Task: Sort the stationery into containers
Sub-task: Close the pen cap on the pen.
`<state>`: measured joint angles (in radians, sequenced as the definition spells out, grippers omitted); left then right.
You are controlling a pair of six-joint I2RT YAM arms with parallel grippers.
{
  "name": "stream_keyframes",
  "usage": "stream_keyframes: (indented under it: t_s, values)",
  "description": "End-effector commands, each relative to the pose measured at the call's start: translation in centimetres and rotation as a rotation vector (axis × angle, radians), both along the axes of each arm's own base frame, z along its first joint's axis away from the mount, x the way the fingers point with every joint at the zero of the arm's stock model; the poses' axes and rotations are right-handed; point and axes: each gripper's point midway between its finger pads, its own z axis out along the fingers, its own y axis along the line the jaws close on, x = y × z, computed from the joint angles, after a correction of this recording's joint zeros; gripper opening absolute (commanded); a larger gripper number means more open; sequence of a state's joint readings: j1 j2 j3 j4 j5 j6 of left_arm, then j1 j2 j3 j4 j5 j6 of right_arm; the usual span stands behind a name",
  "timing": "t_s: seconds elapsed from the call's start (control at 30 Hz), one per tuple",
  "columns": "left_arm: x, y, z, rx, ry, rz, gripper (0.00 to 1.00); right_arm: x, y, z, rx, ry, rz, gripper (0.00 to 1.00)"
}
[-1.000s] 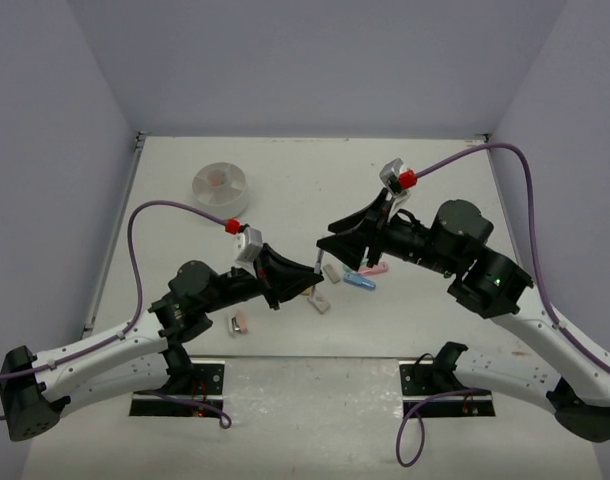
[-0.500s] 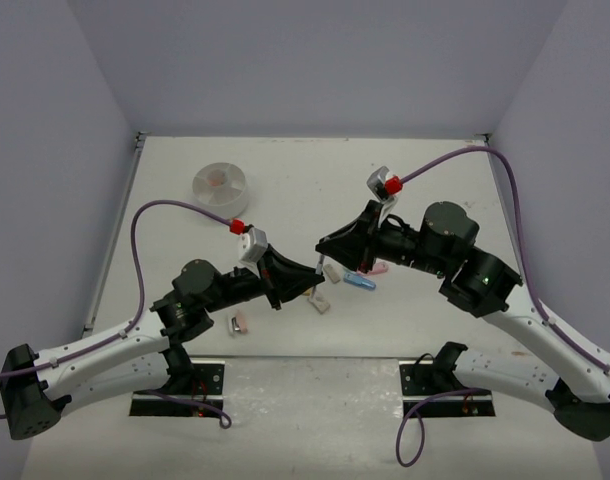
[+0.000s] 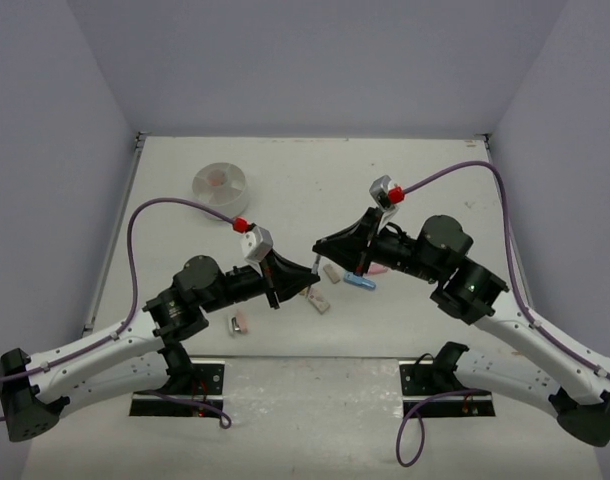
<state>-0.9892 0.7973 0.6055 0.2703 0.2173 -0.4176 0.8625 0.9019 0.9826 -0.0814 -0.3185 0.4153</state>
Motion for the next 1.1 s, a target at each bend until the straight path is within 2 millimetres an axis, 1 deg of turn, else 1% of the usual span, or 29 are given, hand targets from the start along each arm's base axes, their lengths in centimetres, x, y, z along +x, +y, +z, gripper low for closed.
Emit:
stream_keyframes:
  t_s: [0.0,0.1,0.2,0.27,0.4,0.47,0.57,0.6,0.73,0.83,0.9,0.97,1.07]
  values:
    - [0.6,2.2,9.8,-0.195,-0.181,0.094,0.00,-1.0,0.8,-5.0,-0.057,0.105,0.054,0.00]
    - [0.2,2.8,11.4,-0.229,-0.207,0.092,0.00,-0.5,1.3,-7.0,-0.089,0.134,0.049,0.00]
    - [0.3,4.1,12.9,-0.262,-0.230,0.138,0.00,-0.3,1.9,-9.2,-0.119,0.181,0.057,0.00]
    - [0.2,4.7,13.7,-0.283,-0.245,0.155,0.00,-0.2,2.1,-10.2,-0.128,0.199,0.061,0.00]
    - [-0.2,4.6,15.1,-0.298,-0.266,0.136,0.00,0.3,2.9,-12.4,-0.151,0.228,0.067,0.00]
    - [-0.1,4.5,15.8,-0.299,-0.274,0.137,0.00,0.4,3.5,-13.9,-0.177,0.261,0.084,0.00]
    - [0.1,5.3,16.9,-0.324,-0.291,0.170,0.00,0.3,3.8,-15.1,-0.185,0.284,0.099,0.00]
    - [0.0,5.4,17.0,-0.324,-0.295,0.171,0.00,0.3,3.9,-15.3,-0.189,0.287,0.099,0.00]
    - [-0.2,6.0,18.4,-0.338,-0.332,0.184,0.00,0.4,4.2,-16.9,-0.228,0.320,0.102,0.00]
    - [0.4,7.0,19.0,-0.338,-0.335,0.240,0.00,0.4,4.1,-17.6,-0.251,0.331,0.097,0.00]
    - [0.2,7.4,19.5,-0.346,-0.345,0.244,0.00,0.3,4.0,-17.7,-0.251,0.330,0.092,0.00]
    - [0.0,7.2,19.5,-0.345,-0.349,0.229,0.00,0.4,4.0,-17.7,-0.248,0.333,0.088,0.00]
    - [0.0,6.1,18.2,-0.312,-0.332,0.193,0.00,0.6,4.0,-16.6,-0.224,0.319,0.075,0.00]
